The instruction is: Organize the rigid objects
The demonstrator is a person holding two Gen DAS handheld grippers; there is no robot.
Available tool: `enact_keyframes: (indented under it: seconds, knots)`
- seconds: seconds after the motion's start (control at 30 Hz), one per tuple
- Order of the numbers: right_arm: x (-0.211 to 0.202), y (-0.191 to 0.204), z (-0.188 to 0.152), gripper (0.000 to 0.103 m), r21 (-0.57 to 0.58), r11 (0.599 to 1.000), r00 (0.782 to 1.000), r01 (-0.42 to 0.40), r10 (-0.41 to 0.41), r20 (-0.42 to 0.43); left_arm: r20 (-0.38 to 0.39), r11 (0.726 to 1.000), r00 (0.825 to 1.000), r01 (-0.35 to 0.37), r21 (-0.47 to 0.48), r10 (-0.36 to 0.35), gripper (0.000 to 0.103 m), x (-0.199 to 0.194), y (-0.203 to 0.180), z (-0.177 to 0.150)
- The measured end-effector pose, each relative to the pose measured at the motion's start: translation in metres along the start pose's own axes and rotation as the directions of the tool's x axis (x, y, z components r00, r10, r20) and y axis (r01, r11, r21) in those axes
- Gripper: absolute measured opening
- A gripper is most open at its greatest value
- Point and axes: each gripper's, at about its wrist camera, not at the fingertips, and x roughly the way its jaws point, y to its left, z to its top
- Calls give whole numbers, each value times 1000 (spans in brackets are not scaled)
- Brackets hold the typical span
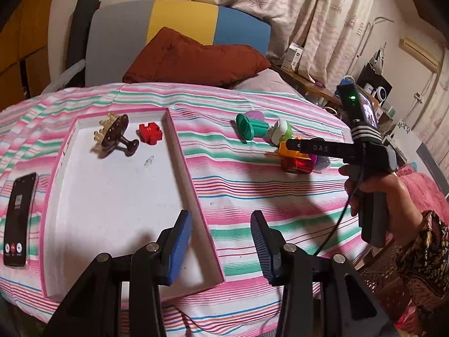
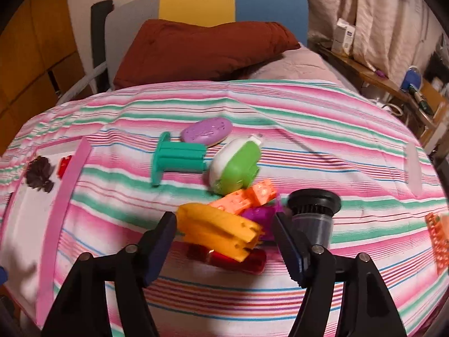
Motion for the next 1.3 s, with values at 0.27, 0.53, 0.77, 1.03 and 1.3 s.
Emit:
enact_keyframes:
  seconds: [0.27, 0.53, 0.77, 1.03, 1.3]
  knots:
    - [18, -20, -3, 71, 109, 994, 996, 30, -21, -84, -1, 1000, 1000, -5, -4, 5, 44, 1, 2, -1]
    - [16, 11, -10, 73, 69, 961, 957, -267, 273, -103, 5, 1000, 1000, -9, -4, 9, 44, -1, 1, -2]
    - [-7, 16, -8, 73, 17, 984, 983, -180, 179, 28, 14, 1000, 1000, -20, -14, 20, 44, -4, 5, -1]
    - [29, 22, 10, 69, -20, 994, 994, -104, 104, -23, 8, 1000, 1000, -26, 1, 26, 44, -3, -1, -2]
    - [53, 48, 6, 27, -29, 968, 961, -251, 245, -129, 22, 998, 998, -56, -15, 56, 44, -7, 7, 1]
